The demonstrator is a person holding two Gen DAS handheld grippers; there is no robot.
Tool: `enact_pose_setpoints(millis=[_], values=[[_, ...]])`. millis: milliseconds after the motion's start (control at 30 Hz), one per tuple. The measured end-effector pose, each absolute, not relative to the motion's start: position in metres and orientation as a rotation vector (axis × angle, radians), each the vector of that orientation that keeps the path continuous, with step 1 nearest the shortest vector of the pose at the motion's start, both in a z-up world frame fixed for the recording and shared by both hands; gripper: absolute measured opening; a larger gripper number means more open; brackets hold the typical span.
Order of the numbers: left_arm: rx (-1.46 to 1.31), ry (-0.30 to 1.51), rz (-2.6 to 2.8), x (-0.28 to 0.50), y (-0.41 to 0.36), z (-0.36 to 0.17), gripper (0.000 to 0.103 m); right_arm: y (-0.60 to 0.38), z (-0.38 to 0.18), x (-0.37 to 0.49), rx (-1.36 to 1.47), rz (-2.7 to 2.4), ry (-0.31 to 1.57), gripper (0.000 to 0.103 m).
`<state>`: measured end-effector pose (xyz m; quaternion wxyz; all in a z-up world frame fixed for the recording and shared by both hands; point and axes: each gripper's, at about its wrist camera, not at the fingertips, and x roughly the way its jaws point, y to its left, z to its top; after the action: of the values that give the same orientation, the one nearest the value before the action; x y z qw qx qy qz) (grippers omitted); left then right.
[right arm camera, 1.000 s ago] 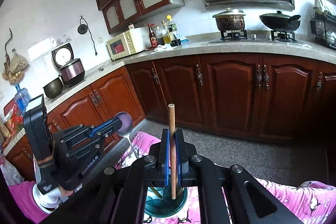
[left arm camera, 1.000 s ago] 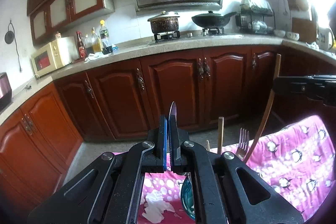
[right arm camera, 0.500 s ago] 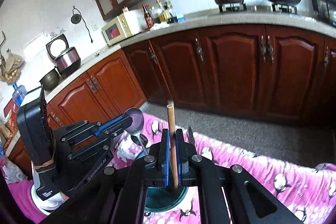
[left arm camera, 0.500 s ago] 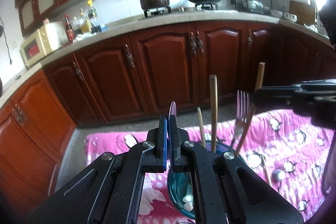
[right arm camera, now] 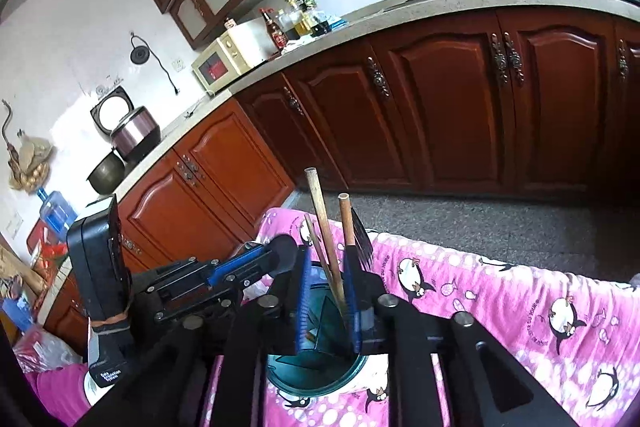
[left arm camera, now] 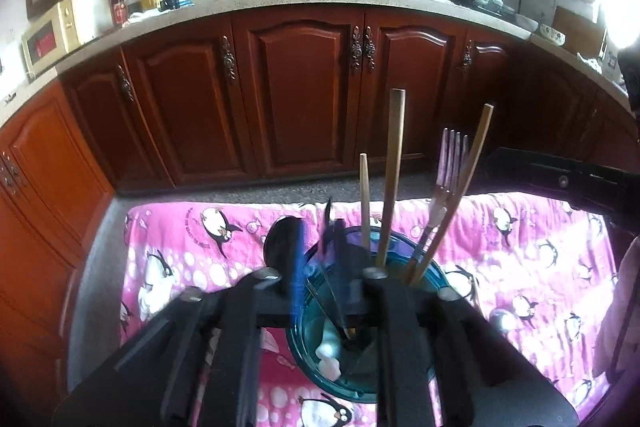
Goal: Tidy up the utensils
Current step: 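Lower the knife into the holder with the left gripper while the right drops the chopstick in, then lower both grippers toward the last chopstick and metal spoon on the blanket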
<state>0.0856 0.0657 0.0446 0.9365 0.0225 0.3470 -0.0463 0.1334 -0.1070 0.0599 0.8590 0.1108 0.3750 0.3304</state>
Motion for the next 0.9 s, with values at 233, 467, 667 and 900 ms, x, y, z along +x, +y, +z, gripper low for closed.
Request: enact_pose_setpoints(millis=[233, 467, 667, 900], values=[[0.038, 0.691, -0.117, 0.073, 0.063, 0.058, 0.041, -0.116, 0.062, 0.123, 0.244, 0.685, 0.787, 0.03], [0.026, 0.682, -0.109, 0.057, 0.063, 0.07, 0.041, -0.123, 0.062, 0.105, 0.215, 0.647, 0.786, 0.035], [0.003, 0.683, -0.103, 0.039, 0.06, 0.074, 0.041, -0.126, 0.06, 0.084, 0.186, 0.601, 0.789, 0.036], [-0.004, 0.689, -0.12, 0.015, 0.046, 0.075, 0.042, -0.136, 0.056, 0.056, 0.17, 0.558, 0.793, 0.039]])
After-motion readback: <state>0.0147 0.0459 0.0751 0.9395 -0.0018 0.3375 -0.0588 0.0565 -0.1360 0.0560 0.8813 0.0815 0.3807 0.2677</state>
